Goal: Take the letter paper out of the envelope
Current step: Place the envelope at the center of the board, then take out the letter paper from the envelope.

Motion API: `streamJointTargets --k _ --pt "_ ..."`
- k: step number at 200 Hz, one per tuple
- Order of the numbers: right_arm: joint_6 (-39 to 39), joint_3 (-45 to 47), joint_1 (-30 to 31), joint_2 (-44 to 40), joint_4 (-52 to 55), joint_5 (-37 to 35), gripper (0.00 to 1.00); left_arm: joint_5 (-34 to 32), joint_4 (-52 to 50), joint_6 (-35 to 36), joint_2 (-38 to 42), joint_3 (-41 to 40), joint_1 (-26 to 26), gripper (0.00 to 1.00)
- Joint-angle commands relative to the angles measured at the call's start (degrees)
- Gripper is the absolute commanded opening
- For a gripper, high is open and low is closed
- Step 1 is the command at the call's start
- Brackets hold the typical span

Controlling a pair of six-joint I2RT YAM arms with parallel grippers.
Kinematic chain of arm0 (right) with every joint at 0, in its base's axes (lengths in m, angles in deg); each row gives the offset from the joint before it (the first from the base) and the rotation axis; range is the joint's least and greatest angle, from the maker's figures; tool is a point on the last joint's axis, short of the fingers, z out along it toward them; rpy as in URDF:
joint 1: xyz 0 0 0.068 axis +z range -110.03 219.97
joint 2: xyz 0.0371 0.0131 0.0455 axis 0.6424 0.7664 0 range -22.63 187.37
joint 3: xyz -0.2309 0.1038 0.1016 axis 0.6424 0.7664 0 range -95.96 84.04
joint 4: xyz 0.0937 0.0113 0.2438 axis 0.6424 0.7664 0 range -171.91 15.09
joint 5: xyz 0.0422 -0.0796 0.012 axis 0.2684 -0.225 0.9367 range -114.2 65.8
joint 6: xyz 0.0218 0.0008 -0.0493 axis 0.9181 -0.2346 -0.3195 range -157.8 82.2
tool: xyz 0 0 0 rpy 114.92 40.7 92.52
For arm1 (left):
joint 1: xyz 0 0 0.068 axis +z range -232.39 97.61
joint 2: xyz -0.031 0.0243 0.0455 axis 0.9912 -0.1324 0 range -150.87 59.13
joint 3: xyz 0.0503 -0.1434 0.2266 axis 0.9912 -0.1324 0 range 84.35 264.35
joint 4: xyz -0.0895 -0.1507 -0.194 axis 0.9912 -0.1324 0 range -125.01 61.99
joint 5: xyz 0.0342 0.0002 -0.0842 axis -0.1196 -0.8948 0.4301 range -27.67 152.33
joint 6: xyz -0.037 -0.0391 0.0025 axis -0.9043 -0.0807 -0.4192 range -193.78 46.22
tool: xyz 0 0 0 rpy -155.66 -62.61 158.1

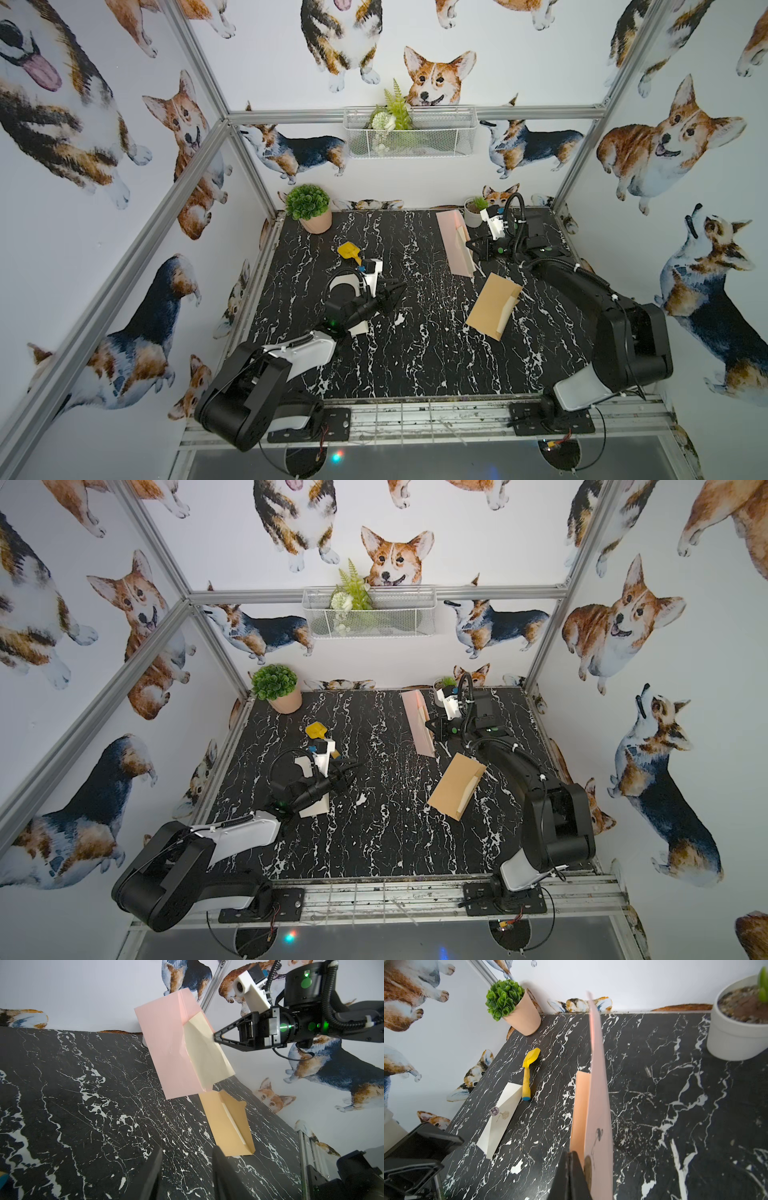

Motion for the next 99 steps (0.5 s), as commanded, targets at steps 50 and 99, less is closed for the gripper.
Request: streamJointTargets --k 50,99 --pt "-10.57 -16.92 -0.12 8.33 14.23 -6.37 0.00 0.41 1.53 -0.70 -0.01 0.22 0.08 0.44" --pt "-15.26 -13.97 -0.12 6.65 17.29 -14.43 0.00 0.23 1.31 -0.62 0.51 0.18 0.08 0.46"
